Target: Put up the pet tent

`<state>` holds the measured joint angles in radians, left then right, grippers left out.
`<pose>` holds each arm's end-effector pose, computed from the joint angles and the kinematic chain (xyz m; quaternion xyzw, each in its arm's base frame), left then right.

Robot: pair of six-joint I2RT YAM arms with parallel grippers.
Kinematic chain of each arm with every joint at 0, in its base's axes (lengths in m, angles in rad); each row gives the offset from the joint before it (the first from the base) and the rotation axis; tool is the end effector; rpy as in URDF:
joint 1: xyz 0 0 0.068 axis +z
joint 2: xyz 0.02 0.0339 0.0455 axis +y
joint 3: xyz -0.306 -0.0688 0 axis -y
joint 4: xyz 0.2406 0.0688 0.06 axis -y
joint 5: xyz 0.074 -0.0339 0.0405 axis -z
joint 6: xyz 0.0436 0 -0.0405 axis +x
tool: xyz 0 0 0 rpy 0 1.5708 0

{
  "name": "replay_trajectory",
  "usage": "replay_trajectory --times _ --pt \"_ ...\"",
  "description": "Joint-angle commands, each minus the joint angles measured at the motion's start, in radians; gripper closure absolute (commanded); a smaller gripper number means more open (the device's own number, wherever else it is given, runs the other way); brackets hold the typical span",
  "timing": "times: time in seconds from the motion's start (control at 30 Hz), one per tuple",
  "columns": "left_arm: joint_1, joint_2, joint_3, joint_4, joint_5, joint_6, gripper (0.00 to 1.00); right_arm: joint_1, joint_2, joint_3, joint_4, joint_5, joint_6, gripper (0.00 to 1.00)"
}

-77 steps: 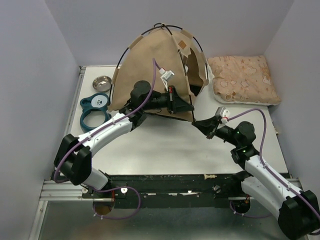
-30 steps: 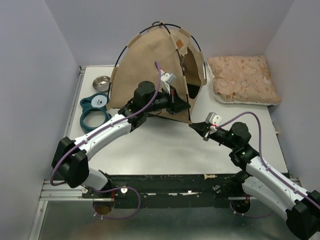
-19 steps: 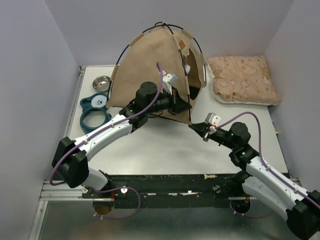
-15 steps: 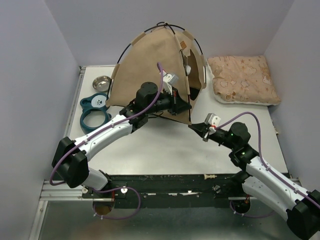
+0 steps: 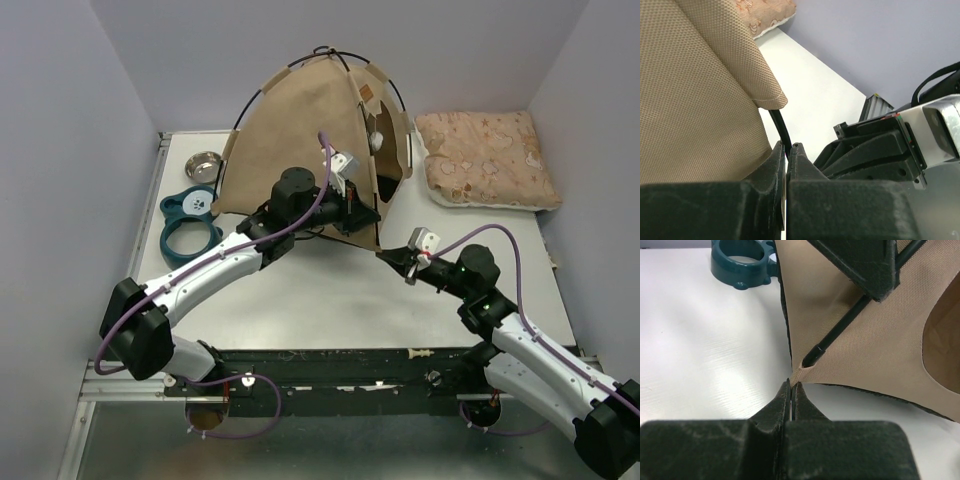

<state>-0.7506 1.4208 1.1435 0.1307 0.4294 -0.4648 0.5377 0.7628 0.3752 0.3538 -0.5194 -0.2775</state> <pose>0.2323 -0.2414 0.3913 0.2431 0.7122 -0.4969 0.4320 0.1229 0.0985 0.2858 -0.4393 0.5672 0.2702 0.6421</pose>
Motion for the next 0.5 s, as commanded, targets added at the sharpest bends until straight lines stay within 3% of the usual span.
replay_trajectory --times 0.0,0.23,0.47 --pt "0.008 -0.042 -0.048 0.004 -0.080 0.132 1.00 0.010 -0.023 0.042 0.039 -0.037 0.024 0.99" --pt "0.004 0.004 -0.015 0.037 -0.119 0.017 1.00 0.010 -0.020 0.041 0.025 -0.079 0.021 0.99" --pt "-0.035 0.006 -0.022 0.033 -0.213 0.029 1.00 0.011 -0.020 0.050 0.011 -0.076 0.006 0.99"
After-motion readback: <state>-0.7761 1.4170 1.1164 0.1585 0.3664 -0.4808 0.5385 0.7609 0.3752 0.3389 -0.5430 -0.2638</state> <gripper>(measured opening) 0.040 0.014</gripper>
